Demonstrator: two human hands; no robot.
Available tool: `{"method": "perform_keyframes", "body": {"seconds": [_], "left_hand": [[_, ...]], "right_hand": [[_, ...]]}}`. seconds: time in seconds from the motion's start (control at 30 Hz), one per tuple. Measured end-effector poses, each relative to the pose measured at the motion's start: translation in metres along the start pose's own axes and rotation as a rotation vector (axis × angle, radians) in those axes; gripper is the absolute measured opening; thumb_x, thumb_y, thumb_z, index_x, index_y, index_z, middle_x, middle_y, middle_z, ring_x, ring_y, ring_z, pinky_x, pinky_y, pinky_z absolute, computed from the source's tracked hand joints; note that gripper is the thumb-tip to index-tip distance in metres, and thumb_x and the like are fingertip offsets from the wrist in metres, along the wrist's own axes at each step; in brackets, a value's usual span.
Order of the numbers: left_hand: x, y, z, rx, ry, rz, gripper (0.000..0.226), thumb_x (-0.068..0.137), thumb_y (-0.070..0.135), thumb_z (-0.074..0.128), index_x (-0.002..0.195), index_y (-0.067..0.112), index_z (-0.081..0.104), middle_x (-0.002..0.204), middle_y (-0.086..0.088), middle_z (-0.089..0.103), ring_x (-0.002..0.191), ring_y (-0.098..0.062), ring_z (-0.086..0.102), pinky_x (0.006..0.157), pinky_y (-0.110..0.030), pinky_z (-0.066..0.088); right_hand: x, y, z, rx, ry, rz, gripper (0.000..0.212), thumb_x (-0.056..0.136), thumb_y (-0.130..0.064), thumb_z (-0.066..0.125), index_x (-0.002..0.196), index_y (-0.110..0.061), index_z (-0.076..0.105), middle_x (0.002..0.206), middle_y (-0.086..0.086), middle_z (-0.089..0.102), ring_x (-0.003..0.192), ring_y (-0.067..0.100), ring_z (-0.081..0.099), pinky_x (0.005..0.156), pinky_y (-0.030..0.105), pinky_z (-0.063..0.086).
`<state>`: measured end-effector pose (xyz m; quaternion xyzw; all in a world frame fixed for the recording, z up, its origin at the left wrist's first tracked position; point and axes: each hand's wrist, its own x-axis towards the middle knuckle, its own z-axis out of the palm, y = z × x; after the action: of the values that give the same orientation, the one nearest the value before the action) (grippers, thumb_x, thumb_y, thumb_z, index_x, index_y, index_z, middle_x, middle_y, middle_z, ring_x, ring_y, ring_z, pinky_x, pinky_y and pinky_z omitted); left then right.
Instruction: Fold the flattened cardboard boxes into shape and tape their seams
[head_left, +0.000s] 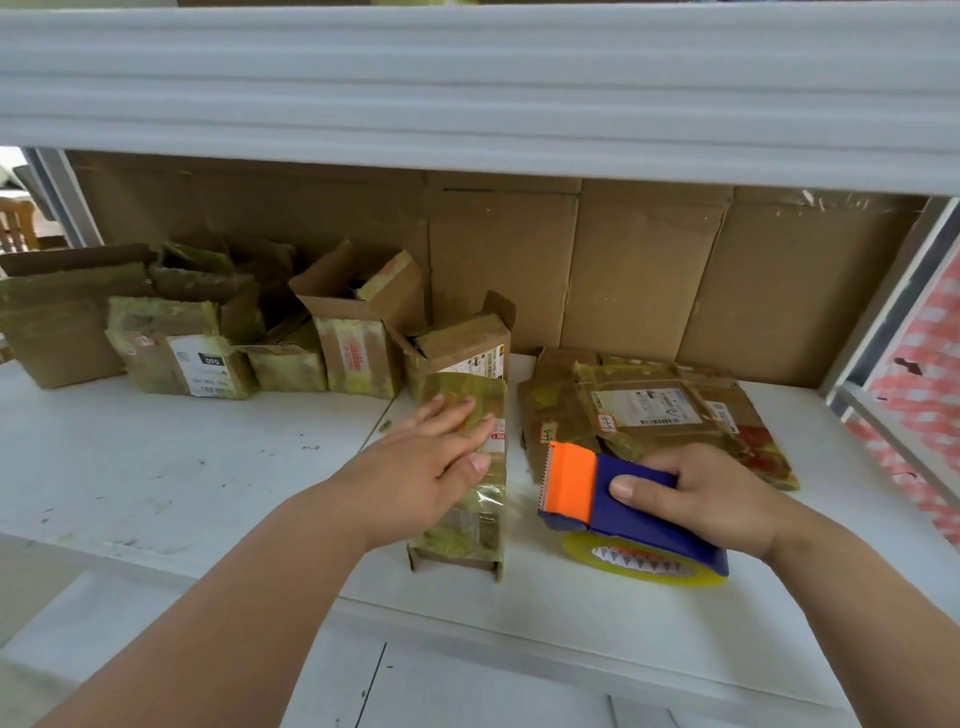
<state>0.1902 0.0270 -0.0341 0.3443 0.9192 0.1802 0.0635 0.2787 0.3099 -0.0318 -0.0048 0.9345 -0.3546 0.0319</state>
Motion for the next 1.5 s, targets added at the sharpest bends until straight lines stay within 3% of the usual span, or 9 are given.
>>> {"method": "perform_keyframes", "body": {"seconds": [0.07, 0.2, 0.33, 0.5, 0.6, 0.97, 1.17, 1.3, 1.5], "left_hand": [[0.001, 0.002, 0.001, -0.025, -0.005, 0.006, 0.052, 0.101, 0.055, 0.023, 0.152, 0.048, 0.017, 0.16, 0.027, -0.001, 0.145, 0.004, -0.016, 0.124, -0.035, 0.004], [0.005, 0.007, 0.004, -0.039, -0.008, 0.013, 0.05, 0.103, 0.053, 0.026, 0.152, 0.048, 0.018, 0.161, 0.027, 0.001, 0.147, 0.002, -0.014, 0.124, -0.036, 0.003], [0.006, 0.006, 0.003, -0.057, 0.0, 0.013, 0.048, 0.103, 0.051, 0.028, 0.151, 0.047, 0.02, 0.161, 0.026, 0.004, 0.147, 0.002, -0.012, 0.121, -0.031, 0.001], [0.005, 0.006, 0.001, -0.068, 0.002, 0.015, 0.047, 0.105, 0.046, 0.029, 0.151, 0.046, 0.023, 0.162, 0.023, 0.006, 0.148, 0.0, -0.01, 0.118, -0.026, -0.001], [0.004, 0.01, 0.004, -0.075, 0.019, 0.015, 0.047, 0.105, 0.046, 0.029, 0.151, 0.045, 0.023, 0.162, 0.023, 0.007, 0.148, 0.0, -0.01, 0.12, -0.028, -0.001], [-0.001, 0.008, 0.009, -0.057, 0.06, 0.002, 0.05, 0.104, 0.049, 0.026, 0.153, 0.043, 0.02, 0.162, 0.023, 0.005, 0.148, -0.001, -0.011, 0.122, -0.029, 0.0], [0.004, 0.004, 0.007, -0.12, 0.053, -0.003, 0.049, 0.103, 0.05, 0.028, 0.152, 0.044, 0.024, 0.161, 0.025, 0.008, 0.148, 0.001, -0.011, 0.124, -0.035, 0.002], [0.006, 0.005, 0.007, -0.111, 0.048, 0.006, 0.049, 0.102, 0.05, 0.027, 0.151, 0.045, 0.024, 0.161, 0.026, 0.008, 0.148, 0.001, -0.01, 0.124, -0.036, 0.002], [0.004, 0.006, 0.009, -0.086, 0.063, 0.008, 0.051, 0.101, 0.051, 0.025, 0.151, 0.045, 0.021, 0.16, 0.027, 0.006, 0.148, 0.001, -0.011, 0.123, -0.031, 0.001]], "right_hand": [[-0.003, 0.001, -0.005, 0.0, 0.009, -0.006, 0.073, 0.07, -0.084, 0.054, 0.072, -0.013, 0.067, 0.067, 0.008, 0.065, 0.057, 0.012, 0.058, 0.059, 0.027, 0.039], [-0.007, 0.002, -0.012, -0.038, -0.01, 0.021, 0.083, 0.057, -0.089, 0.05, 0.078, -0.01, 0.067, 0.073, 0.01, 0.068, 0.066, 0.023, 0.063, 0.06, 0.027, 0.04], [-0.009, 0.001, -0.015, -0.073, 0.004, 0.013, 0.095, 0.05, -0.098, 0.049, 0.076, -0.008, 0.063, 0.068, 0.01, 0.063, 0.057, 0.012, 0.054, 0.059, 0.029, 0.038], [-0.016, 0.006, -0.015, -0.082, 0.031, 0.059, 0.081, 0.057, -0.086, 0.054, 0.076, -0.009, 0.068, 0.068, 0.01, 0.066, 0.058, 0.017, 0.058, 0.06, 0.032, 0.039], [-0.013, 0.005, -0.013, -0.114, 0.035, 0.096, 0.076, 0.063, -0.088, 0.058, 0.069, -0.013, 0.065, 0.058, 0.002, 0.06, 0.053, 0.01, 0.052, 0.059, 0.031, 0.036], [0.005, -0.023, -0.027, -0.412, -0.067, 0.101, 0.08, 0.06, -0.088, 0.037, 0.083, -0.018, 0.069, 0.078, 0.005, 0.068, 0.074, 0.017, 0.063, 0.064, 0.031, 0.039], [-0.008, -0.005, -0.031, -0.358, -0.02, 0.007, 0.068, 0.067, -0.082, 0.047, 0.07, -0.016, 0.062, 0.069, 0.007, 0.061, 0.055, 0.006, 0.047, 0.058, 0.025, 0.034], [-0.006, 0.008, -0.019, -0.227, -0.027, 0.052, 0.066, 0.063, -0.09, 0.047, 0.063, -0.026, 0.062, 0.06, -0.001, 0.059, 0.053, 0.004, 0.048, 0.058, 0.028, 0.035], [0.01, 0.001, -0.016, -0.219, -0.059, 0.146, 0.098, 0.054, -0.102, 0.037, 0.079, -0.012, 0.069, 0.066, 0.002, 0.061, 0.06, 0.011, 0.056, 0.061, 0.03, 0.037]]}}
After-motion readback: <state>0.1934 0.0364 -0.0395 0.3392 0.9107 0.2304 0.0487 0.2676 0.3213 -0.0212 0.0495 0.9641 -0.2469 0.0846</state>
